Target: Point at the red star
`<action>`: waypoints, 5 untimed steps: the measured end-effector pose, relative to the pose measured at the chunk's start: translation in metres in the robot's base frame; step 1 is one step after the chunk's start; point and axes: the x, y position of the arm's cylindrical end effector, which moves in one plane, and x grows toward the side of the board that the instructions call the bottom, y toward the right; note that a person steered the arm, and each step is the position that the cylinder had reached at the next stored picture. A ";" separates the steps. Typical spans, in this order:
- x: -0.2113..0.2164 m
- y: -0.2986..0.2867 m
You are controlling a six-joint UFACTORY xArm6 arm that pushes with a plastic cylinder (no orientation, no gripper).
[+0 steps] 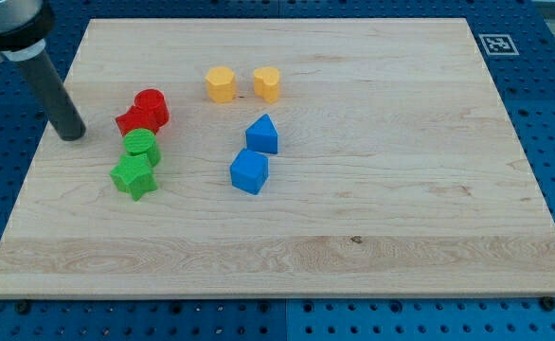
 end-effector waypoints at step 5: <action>0.000 0.047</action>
